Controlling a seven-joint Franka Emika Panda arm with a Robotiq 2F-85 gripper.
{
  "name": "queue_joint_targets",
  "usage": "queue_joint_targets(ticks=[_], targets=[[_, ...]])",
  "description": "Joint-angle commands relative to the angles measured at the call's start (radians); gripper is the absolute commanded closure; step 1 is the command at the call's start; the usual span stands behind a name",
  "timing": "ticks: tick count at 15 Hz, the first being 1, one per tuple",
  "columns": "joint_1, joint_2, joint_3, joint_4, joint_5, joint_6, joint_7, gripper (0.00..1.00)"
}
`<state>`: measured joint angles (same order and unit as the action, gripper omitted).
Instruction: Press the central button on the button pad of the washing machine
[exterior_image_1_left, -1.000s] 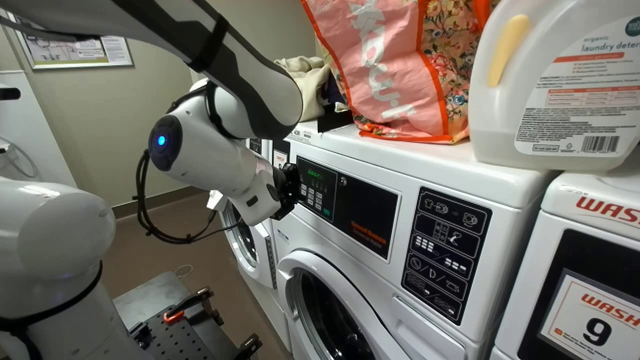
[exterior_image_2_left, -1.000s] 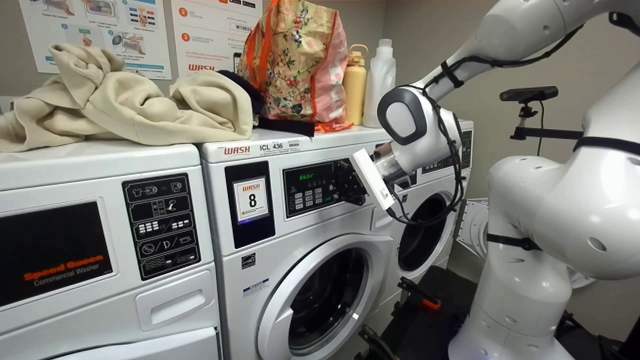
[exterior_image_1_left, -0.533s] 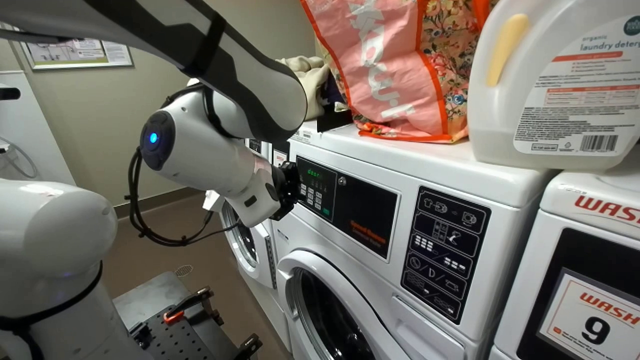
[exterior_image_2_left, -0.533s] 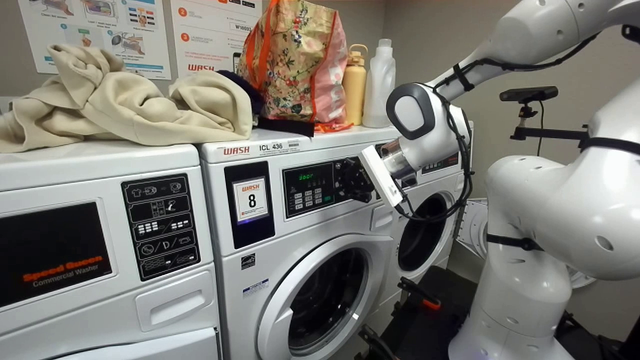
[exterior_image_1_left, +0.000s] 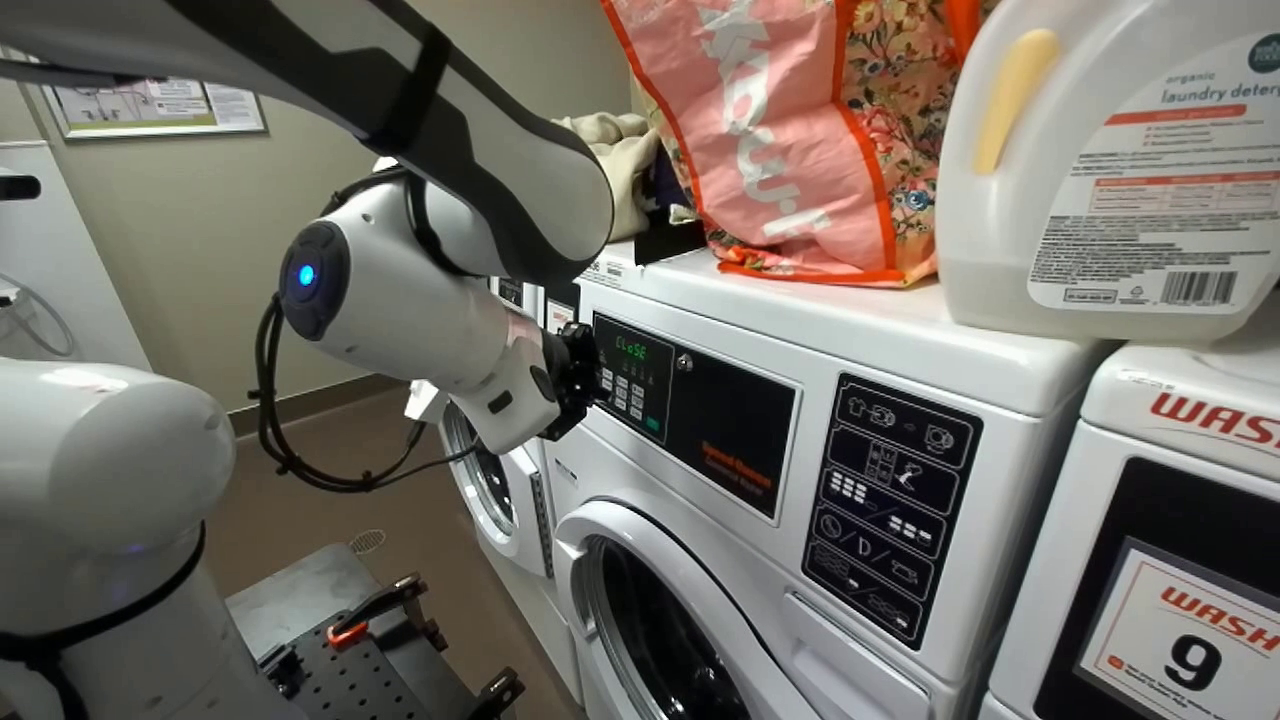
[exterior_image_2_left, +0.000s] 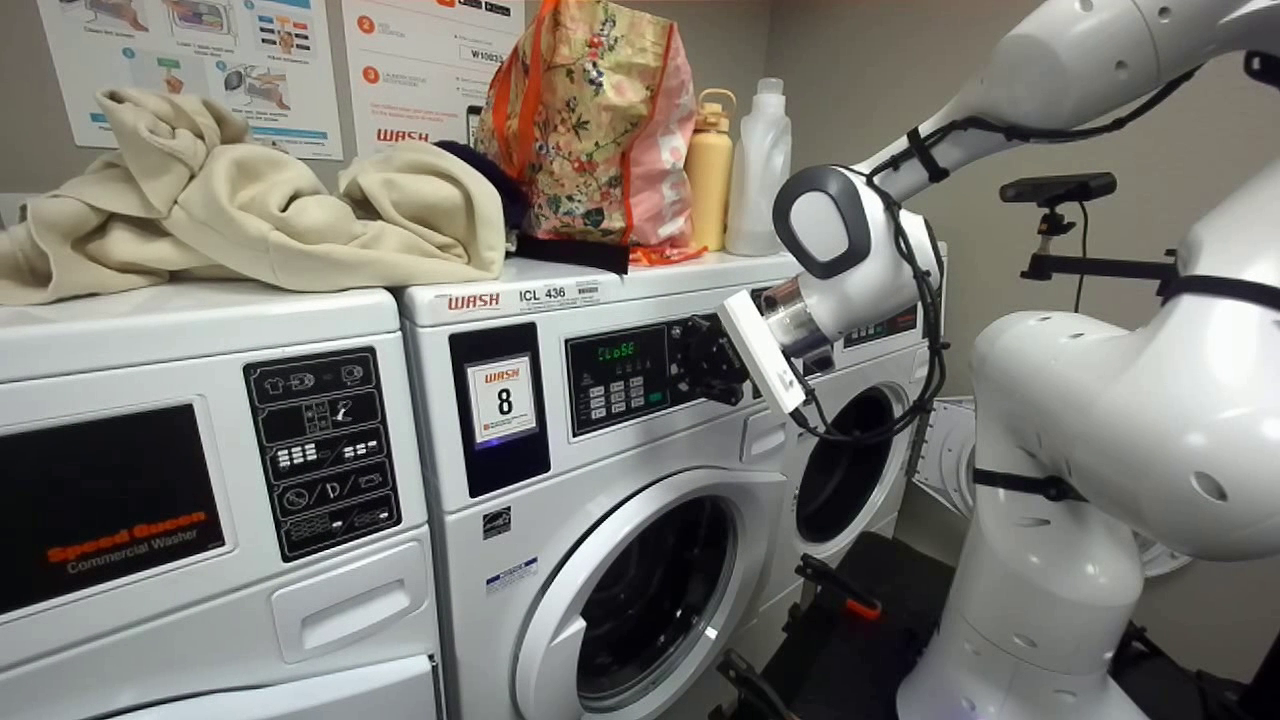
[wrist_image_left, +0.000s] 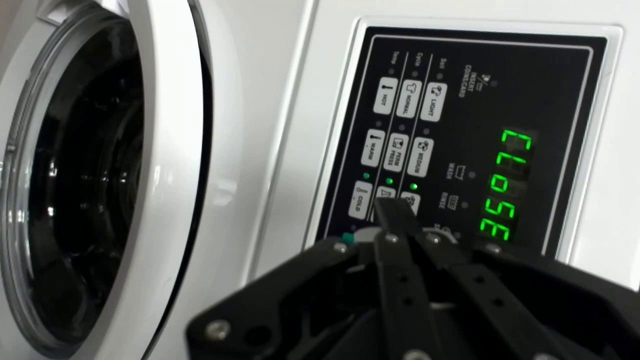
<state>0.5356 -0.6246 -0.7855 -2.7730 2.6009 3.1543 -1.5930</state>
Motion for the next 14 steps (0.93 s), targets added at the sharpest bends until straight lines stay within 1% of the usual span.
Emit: queue_joint_targets(ticks=[1,4,6,9,14], targets=[[-0.012,0.007,0.01,0.0,0.0,-0.013,0.011,1.0],[-0.034,0.007,0.02,0.0,0.0,-0.015,0.01,1.0],[-0.061,0.012,0.037,0.0,0.0,-0.023,0.013,1.0],[-0.083,0.019,0.055,0.001,0.0,-0.032,0.021,1.0],[-0.081,0.033,0.091,0.001,0.0,-0.036,0.044,1.0]])
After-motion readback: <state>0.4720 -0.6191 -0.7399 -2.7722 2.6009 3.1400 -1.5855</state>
